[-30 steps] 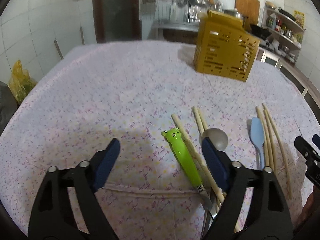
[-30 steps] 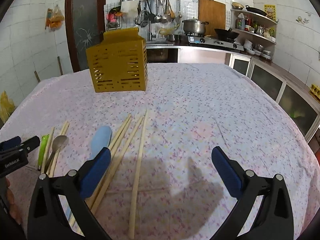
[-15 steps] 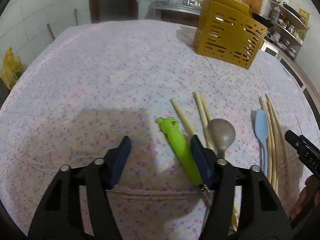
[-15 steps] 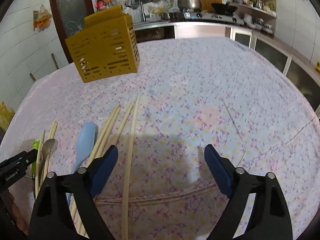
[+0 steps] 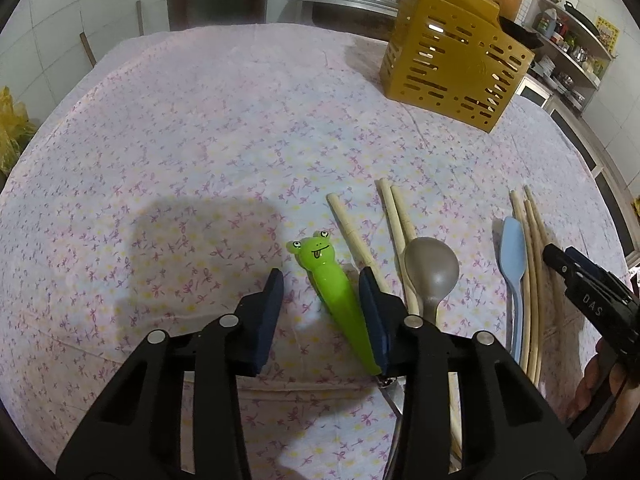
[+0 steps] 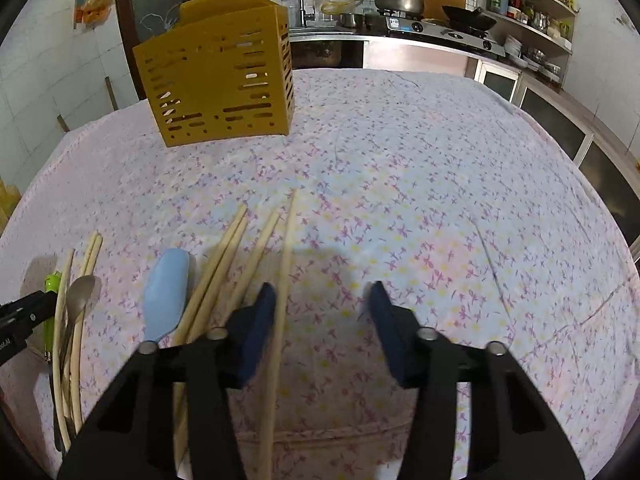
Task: Organize utensils
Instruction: 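Grasp the green frog-handled fork with the left tool while the right tool grasps a wooden chopstick, then carry the fork with the left tool into the yellow caddy while the right tool drops its chopstick in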
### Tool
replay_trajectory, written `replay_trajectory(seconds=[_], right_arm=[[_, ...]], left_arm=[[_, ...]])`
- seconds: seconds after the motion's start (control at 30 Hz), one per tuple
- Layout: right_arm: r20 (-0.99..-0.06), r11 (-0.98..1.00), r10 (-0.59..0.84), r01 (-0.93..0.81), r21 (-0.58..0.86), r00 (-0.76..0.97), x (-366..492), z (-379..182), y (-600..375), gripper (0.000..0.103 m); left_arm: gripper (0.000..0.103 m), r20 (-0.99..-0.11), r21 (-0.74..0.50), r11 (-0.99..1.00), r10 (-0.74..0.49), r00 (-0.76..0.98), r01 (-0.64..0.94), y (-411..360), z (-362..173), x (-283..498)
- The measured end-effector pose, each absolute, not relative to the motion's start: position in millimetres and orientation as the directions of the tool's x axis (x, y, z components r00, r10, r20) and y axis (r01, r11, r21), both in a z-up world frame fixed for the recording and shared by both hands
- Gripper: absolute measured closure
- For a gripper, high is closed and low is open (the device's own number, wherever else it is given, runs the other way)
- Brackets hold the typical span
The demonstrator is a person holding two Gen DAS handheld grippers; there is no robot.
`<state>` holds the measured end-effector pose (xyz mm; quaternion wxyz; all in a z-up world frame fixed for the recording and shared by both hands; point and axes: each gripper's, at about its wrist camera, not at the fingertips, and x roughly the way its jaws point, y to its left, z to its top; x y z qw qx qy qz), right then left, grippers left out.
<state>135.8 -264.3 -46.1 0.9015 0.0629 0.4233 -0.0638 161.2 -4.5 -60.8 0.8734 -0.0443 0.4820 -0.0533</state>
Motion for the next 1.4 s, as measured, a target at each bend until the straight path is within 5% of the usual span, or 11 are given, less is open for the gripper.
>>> replay_trajectory(seconds=[0.23, 0.5, 0.73, 0.87, 1.4], right_arm=[[-0.779, 0.982, -0.045, 0.171, 0.08, 0.625, 150, -45, -267, 0.057], [-0.798, 0.988, -0.054, 0.147, 0.044, 0.6, 177, -44, -263, 0.058], [-0.788, 0.991, -0.05, 0.131, 0.04, 0.613, 181, -42, -259, 0.095], [-0.777, 0.987, -0.033, 0.144, 0.075, 0.628, 174, -39, -264, 0.097], [-0.506, 0.98, -0.043, 0.135, 0.145, 0.861, 111, 37, -271, 0.097]], left_arm=[[0.066, -0.85, -0.099, 0.994, -0.107, 0.515, 0.043, -14, -60, 167], [0.08, -0.863, -0.106, 0.994, -0.106, 0.493, 0.028, -18, -60, 174], [0.086, -0.852, -0.114, 0.992, -0.124, 0.508, 0.051, -23, -61, 185], [0.087, -0.844, -0.112, 0.991, -0.131, 0.519, 0.068, -26, -60, 185], [0.088, -0.655, -0.091, 0.989, -0.146, 0.741, 0.115, -21, 18, 152]])
